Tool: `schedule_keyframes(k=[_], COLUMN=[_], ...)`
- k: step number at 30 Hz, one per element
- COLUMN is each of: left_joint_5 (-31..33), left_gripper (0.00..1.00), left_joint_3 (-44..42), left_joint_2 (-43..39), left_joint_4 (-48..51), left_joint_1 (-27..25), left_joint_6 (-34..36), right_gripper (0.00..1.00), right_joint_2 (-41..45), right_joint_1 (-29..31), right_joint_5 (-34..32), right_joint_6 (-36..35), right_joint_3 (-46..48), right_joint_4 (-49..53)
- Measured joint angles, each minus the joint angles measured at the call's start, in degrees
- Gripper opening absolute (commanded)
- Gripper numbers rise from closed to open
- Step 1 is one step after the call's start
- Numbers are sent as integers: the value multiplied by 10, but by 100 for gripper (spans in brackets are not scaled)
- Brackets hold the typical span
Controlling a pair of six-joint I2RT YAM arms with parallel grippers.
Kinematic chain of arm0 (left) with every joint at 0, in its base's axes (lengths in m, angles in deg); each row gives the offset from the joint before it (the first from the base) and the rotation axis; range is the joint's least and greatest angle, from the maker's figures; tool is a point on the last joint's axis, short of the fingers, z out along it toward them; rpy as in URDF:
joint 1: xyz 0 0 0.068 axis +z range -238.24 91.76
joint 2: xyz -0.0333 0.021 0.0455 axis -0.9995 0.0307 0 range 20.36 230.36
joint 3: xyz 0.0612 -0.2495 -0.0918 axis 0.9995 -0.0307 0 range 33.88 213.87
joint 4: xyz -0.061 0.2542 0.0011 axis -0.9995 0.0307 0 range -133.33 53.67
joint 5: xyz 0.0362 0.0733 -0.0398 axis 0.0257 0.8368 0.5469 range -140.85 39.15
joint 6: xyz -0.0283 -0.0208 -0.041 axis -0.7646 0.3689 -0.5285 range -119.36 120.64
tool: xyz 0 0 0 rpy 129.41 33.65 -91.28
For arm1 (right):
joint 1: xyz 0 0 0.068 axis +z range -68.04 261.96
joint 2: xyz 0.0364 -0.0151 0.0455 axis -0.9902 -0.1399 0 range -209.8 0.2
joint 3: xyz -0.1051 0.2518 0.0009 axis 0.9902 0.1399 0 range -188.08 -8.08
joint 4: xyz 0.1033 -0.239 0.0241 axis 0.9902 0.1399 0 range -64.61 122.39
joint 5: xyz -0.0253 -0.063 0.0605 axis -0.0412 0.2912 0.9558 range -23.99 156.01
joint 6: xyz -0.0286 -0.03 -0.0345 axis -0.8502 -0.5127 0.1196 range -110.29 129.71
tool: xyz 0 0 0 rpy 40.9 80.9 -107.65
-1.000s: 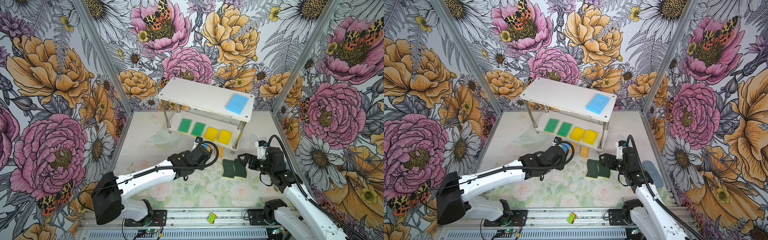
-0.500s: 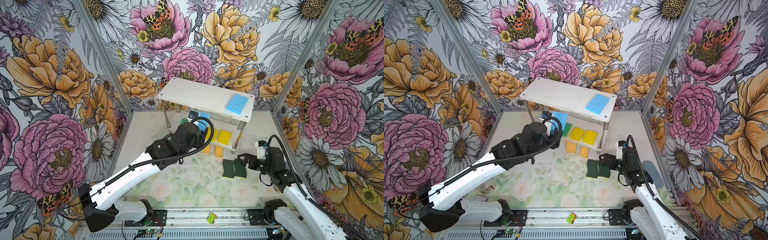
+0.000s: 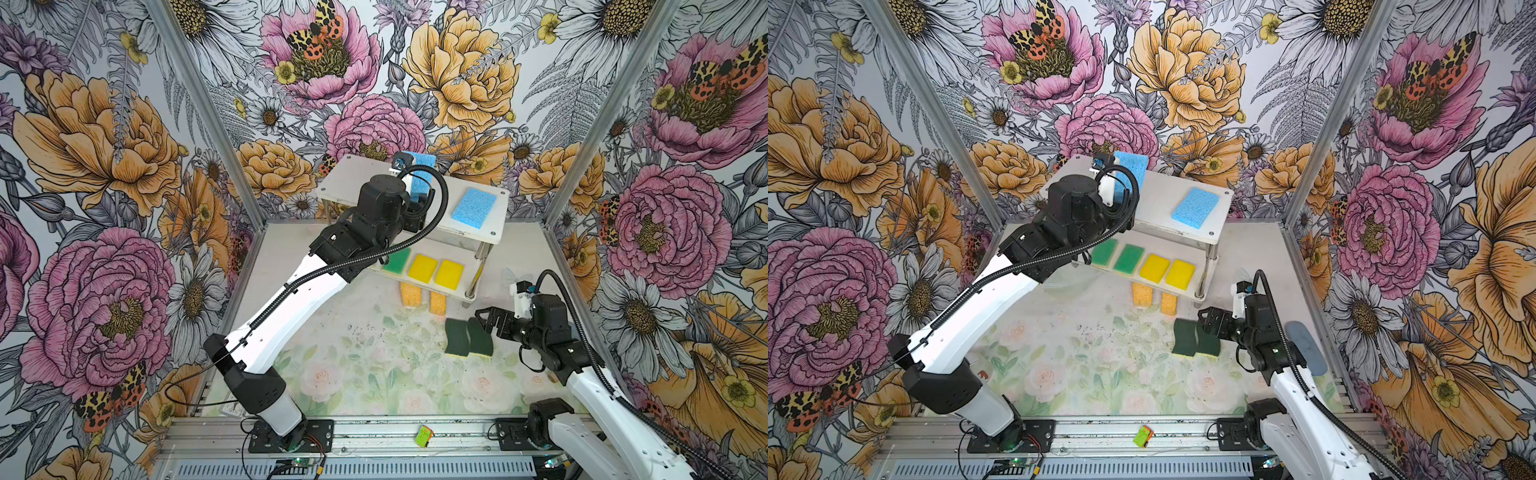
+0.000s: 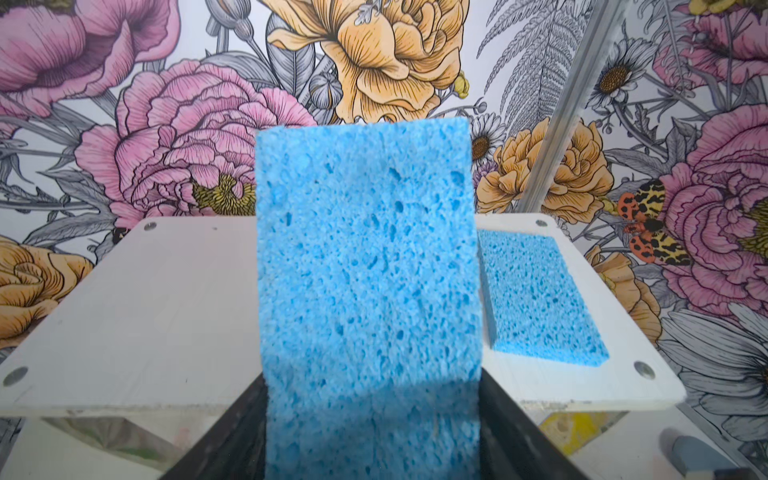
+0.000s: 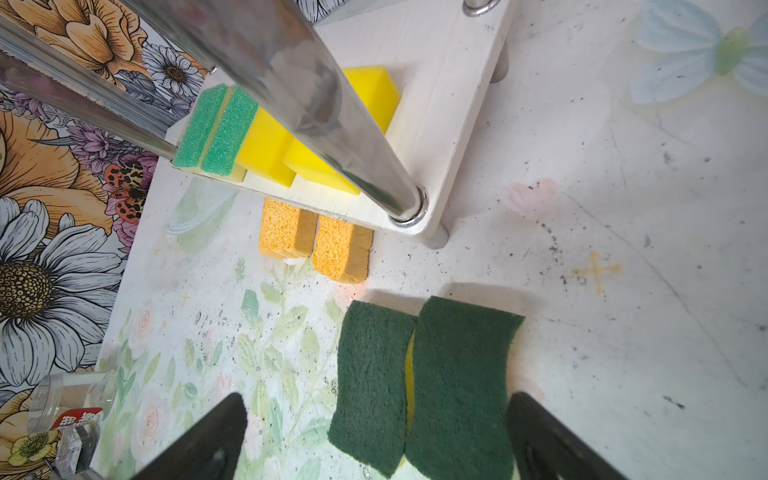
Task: Place and organize the cleaning sponges onto the shelf
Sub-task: 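Carry the blue sponge up onto the top shelf beside the first blue sponge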
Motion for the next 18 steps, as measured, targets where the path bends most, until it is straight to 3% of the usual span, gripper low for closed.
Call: schedule_keyframes(k=[8,18], left_joint_5=[-57,-104], left_gripper=[72,73], left_joint_3=[120,152], left_joint_2=[113,180], left_joint_4=[13,61], left_joint_1=[40,38], left_joint_6=[34,35], right_gripper=[100,100], right_joint_2=[7,7], right_joint_1=[0,0], right_joint_5=[0,0], right_joint_6=[0,0], right_joint_3=[0,0], right_joint_4=[0,0])
